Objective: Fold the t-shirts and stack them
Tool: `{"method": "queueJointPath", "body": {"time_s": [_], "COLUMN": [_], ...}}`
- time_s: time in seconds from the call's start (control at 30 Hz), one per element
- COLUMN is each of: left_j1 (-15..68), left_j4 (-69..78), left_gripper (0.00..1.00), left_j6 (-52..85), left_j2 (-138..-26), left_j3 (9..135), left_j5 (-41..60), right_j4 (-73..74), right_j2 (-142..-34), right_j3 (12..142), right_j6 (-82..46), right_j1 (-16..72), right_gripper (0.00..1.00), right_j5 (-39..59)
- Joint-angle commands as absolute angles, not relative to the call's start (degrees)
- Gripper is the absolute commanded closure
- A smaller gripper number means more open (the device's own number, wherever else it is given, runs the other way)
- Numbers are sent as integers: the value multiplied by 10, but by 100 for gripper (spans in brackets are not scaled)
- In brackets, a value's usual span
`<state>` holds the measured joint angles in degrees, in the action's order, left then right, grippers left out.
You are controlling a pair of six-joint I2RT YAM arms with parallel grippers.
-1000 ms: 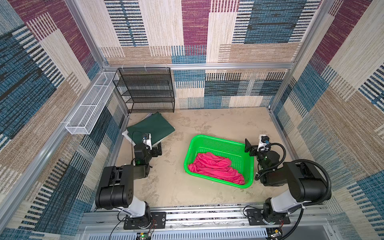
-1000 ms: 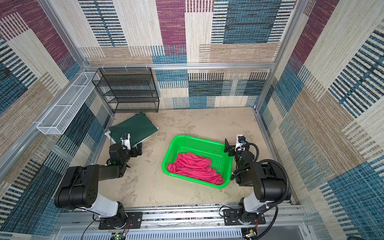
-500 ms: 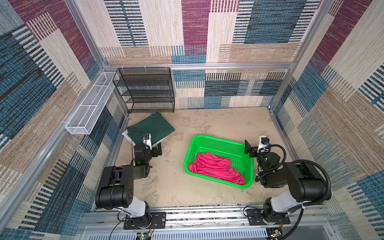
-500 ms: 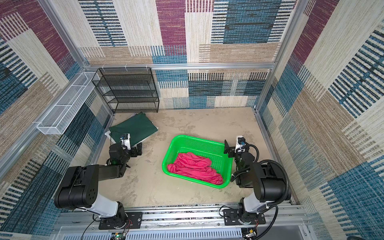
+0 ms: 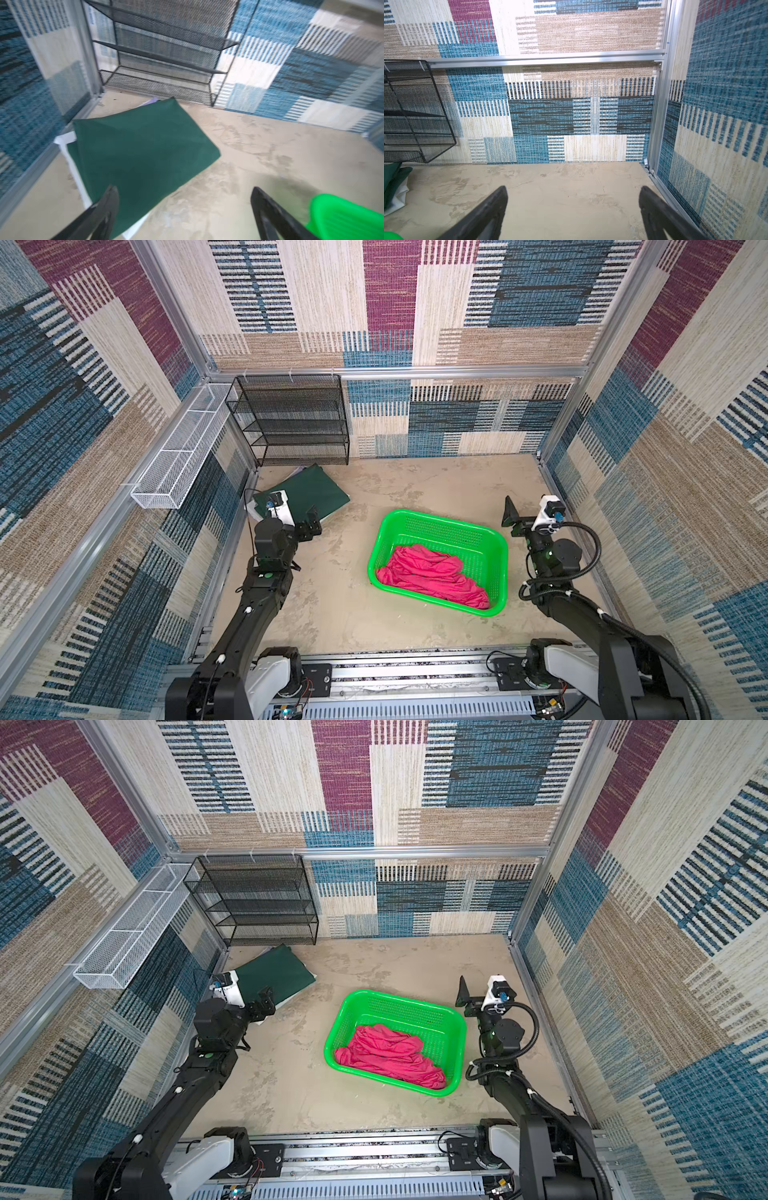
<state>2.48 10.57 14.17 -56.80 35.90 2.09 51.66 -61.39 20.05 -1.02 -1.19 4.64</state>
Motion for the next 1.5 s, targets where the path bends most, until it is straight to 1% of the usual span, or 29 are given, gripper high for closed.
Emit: {"method": "queueJointPath", "body": {"time_s": [0.0, 0.07, 0.13, 0.2, 0.33, 0.4, 0.53, 0.6, 0.7, 0.83, 0.9, 1.0, 1.07, 1.23, 1.33, 1.37, 1.4, 1.47], "left_j1": [62, 91, 118, 130, 152, 164, 168, 168, 169, 170, 171, 170, 170, 171, 171, 170, 171, 170], "left_j4": [-144, -241, -302, -340, -383, -405, -427, -423, -390, -417, -444, -464, -469, -469, -469, -468, -466, -465], "left_gripper": [1, 1, 1, 1, 1, 1, 1, 2, 1, 1, 1, 1, 2, 1, 1, 1, 1, 1], "left_j6": [222, 242, 260, 270, 291, 290, 312, 342, 403, 410, 399, 394, 393, 393, 389, 390, 389, 388], "left_j2": [-562, -570, -568, -559, -551, -546, -508, -483, -442, -411, -401, -386, -380, -372, -374, -374, -374, -374], "left_j3": [436, 487, 510, 516, 511, 505, 481, 471, 441, 428, 426, 420, 416, 406, 404, 404, 404, 403], "left_j5": [120, 166, 199, 237, 321, 320, 305, 314, 354, 359, 353, 346, 343, 336, 336, 336, 336, 336], "right_j4": [312, 257, 183, 118, -16, -102, -234, -266, -296, -343, -361, -366, -370, -391, -395, -396, -397, -395], "right_j2": [-595, -591, -596, -605, -636, -655, -689, -693, -699, -734, -753, -763, -769, -789, -807, -813, -819, -824], "right_j3": [246, 276, 317, 353, 426, 466, 519, 526, 527, 530, 540, 542, 543, 554, 557, 556, 558, 557], "right_j6": [-17, -3, 24, 45, 100, 143, 182, 187, 183, 170, 165, 169, 166, 159, 151, 148, 146, 145], "right_j1": [12, 53, 101, 143, 224, 264, 348, 381, 431, 492, 511, 534, 536, 543, 545, 546, 547, 548], "right_gripper": [1, 1, 0, 2, 4, 6, 9, 17, 22, 30, 35, 37, 41, 47, 55, 60, 62, 62], "right_j5": [110, 130, 137, 159, 246, 274, 233, 210, 183, 112, 102, 94, 88, 81, 63, 54, 46, 33]}}
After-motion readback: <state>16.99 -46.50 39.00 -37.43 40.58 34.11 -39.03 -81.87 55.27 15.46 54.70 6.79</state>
